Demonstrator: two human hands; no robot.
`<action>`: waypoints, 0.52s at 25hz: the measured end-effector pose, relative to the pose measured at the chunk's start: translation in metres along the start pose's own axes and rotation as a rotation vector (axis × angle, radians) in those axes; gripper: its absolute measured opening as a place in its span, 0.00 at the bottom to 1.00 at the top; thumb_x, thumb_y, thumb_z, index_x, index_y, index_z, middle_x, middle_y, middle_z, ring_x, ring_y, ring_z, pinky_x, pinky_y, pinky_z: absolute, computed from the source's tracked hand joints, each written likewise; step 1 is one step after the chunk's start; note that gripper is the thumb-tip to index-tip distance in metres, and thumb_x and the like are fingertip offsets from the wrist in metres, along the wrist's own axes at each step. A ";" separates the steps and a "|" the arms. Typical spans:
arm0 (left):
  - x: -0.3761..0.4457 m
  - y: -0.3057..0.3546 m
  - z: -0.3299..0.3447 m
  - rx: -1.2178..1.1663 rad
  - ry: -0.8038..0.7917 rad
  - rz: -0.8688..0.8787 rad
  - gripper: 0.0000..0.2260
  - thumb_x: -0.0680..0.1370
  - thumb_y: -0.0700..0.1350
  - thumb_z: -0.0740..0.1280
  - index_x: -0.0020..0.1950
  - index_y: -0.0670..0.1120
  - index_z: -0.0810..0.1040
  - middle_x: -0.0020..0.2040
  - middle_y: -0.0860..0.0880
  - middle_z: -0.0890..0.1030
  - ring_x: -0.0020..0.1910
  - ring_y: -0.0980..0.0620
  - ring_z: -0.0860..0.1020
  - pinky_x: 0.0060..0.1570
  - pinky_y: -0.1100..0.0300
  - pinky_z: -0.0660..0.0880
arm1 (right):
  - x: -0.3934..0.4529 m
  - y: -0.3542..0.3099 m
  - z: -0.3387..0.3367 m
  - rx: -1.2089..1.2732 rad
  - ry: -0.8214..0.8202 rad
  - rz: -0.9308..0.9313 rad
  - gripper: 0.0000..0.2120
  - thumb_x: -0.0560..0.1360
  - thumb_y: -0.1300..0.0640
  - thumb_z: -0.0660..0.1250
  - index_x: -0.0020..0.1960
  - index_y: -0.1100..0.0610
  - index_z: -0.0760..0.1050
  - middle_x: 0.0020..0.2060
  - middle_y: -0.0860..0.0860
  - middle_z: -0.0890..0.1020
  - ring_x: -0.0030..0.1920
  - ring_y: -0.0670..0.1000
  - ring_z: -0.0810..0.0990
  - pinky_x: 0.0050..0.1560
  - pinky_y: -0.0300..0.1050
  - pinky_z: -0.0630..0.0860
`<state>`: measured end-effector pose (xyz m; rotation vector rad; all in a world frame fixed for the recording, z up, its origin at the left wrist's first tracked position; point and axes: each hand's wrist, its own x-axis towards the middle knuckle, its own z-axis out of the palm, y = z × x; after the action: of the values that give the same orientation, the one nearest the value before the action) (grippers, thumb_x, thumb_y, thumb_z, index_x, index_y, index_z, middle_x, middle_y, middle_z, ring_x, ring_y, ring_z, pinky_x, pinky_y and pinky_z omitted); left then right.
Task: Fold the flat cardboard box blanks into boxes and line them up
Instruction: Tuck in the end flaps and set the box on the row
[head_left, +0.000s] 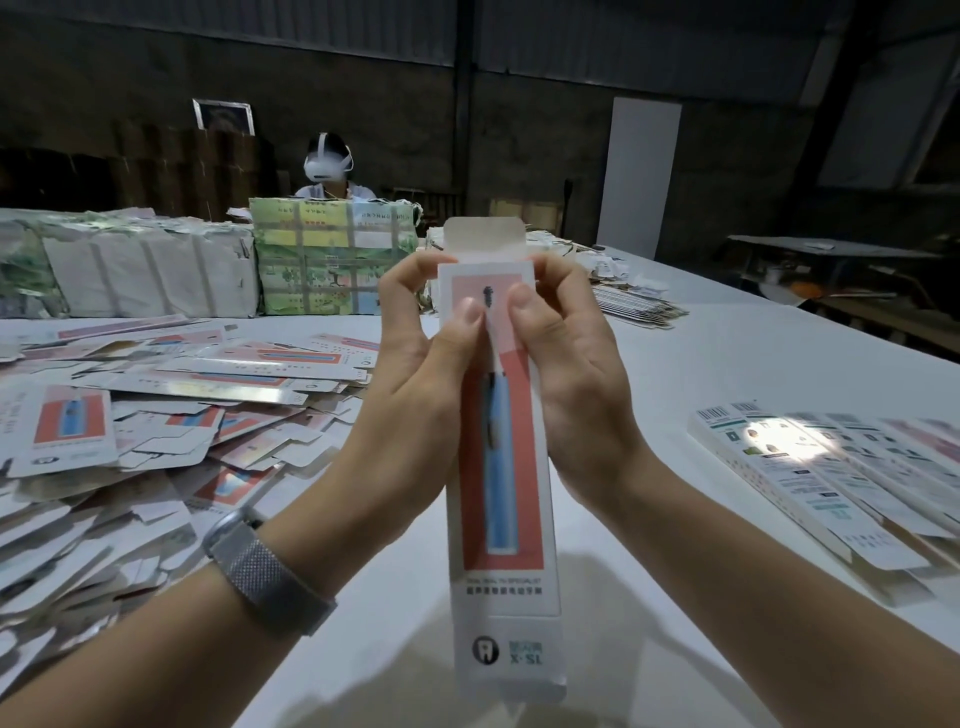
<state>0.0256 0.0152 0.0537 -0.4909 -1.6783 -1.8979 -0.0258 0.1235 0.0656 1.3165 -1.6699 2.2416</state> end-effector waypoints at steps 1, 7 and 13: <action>0.000 0.000 0.000 0.001 0.003 -0.002 0.07 0.81 0.52 0.59 0.54 0.66 0.70 0.47 0.49 0.84 0.40 0.50 0.83 0.39 0.58 0.80 | 0.000 0.000 -0.001 -0.005 0.005 0.011 0.03 0.82 0.58 0.59 0.56 0.52 0.68 0.51 0.61 0.77 0.49 0.58 0.81 0.52 0.50 0.81; -0.002 0.004 0.003 0.009 -0.001 -0.077 0.05 0.83 0.52 0.60 0.57 0.61 0.67 0.41 0.51 0.84 0.37 0.52 0.84 0.36 0.59 0.80 | 0.003 -0.001 -0.005 -0.011 0.064 -0.017 0.07 0.81 0.60 0.62 0.57 0.53 0.69 0.48 0.51 0.80 0.47 0.53 0.83 0.47 0.45 0.82; -0.001 0.006 0.006 0.042 0.049 -0.116 0.10 0.86 0.48 0.57 0.60 0.64 0.63 0.44 0.46 0.86 0.39 0.49 0.85 0.39 0.57 0.81 | 0.004 0.000 -0.006 -0.023 0.093 -0.083 0.14 0.79 0.60 0.63 0.60 0.46 0.70 0.50 0.52 0.80 0.49 0.55 0.83 0.51 0.48 0.83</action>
<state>0.0297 0.0207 0.0581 -0.3347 -1.7451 -1.9353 -0.0319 0.1267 0.0675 1.2326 -1.5755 2.1945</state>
